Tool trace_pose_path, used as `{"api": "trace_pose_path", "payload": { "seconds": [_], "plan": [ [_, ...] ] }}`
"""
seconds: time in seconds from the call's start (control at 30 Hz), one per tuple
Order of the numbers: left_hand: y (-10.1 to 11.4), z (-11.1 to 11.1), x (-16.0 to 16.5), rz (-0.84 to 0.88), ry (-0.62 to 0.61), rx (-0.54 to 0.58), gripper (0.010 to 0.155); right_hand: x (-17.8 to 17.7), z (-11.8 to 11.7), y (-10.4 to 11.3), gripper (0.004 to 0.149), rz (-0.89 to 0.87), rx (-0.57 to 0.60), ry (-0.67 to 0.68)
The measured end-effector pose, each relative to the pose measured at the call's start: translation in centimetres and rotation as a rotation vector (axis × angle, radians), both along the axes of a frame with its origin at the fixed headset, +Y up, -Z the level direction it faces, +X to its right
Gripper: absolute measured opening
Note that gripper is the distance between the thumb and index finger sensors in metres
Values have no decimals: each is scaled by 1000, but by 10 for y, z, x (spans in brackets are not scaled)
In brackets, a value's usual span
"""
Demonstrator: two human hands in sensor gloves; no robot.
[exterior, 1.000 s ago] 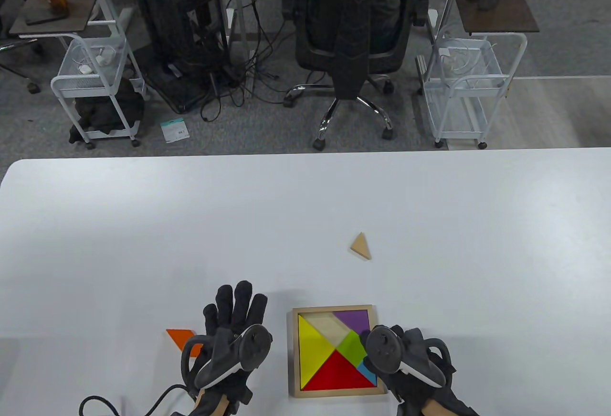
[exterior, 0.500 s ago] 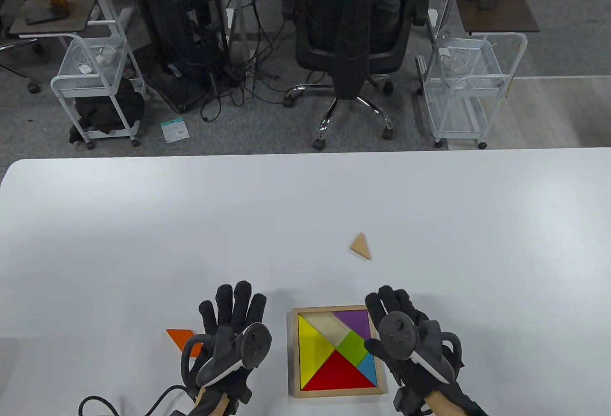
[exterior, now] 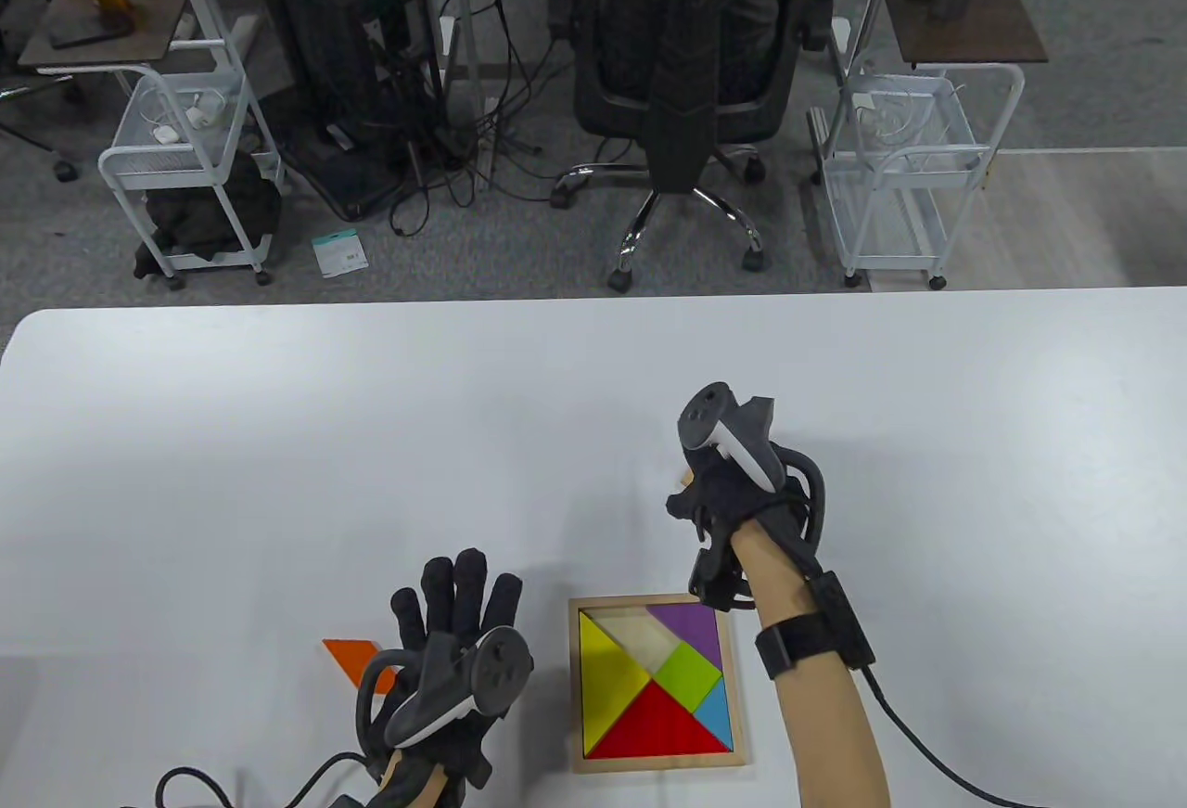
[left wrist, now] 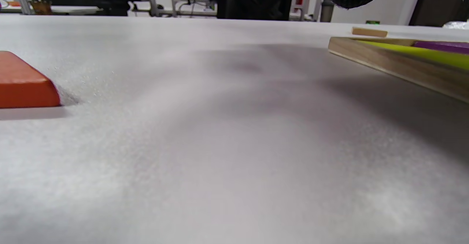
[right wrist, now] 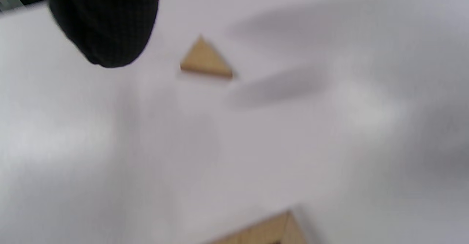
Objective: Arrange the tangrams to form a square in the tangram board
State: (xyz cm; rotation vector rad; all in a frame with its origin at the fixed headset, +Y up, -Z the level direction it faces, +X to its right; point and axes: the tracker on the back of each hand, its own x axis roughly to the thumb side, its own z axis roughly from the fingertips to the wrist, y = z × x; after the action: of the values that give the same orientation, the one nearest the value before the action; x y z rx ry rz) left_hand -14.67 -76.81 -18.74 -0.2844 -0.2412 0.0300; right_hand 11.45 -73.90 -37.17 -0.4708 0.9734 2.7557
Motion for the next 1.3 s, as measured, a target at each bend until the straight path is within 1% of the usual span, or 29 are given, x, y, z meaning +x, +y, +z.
{"api": "trace_pose_path", "payload": {
  "seconds": [0.03, 0.1, 0.17, 0.27, 0.43, 0.63, 0.8, 1.03, 1.17, 1.3],
  "plan": [
    [-1, -1, 1, -8, -7, -4, 76, 0, -4, -9, 98, -6, -42, -28],
    [-3, -1, 2, -21, -11, -10, 77, 3, -11, -24, 97, 29, -31, -59],
    [-3, -1, 3, -22, -18, -14, 77, 4, -15, -34, 96, 56, -39, -65],
    [-3, -1, 4, -21, -23, -14, 77, 5, -19, -41, 94, 70, -27, -77],
    [-4, -1, 4, -18, -24, -17, 78, 8, -21, -50, 85, 78, -32, -91],
    [-4, -1, 5, -20, -23, -22, 78, 6, -21, -50, 78, 68, -30, -80],
    [-4, 0, 5, -23, -26, -25, 78, 6, -22, -51, 73, 77, 2, -87],
    [-4, 1, 5, -19, -20, -26, 78, 2, -22, -47, 61, 162, 127, -97],
    [-4, 1, 6, -15, -23, -21, 78, 1, -20, -47, 54, 180, 173, -102],
    [-5, 2, 7, -19, -31, -26, 78, -1, -17, -47, 51, 203, 201, -96]
  ]
}}
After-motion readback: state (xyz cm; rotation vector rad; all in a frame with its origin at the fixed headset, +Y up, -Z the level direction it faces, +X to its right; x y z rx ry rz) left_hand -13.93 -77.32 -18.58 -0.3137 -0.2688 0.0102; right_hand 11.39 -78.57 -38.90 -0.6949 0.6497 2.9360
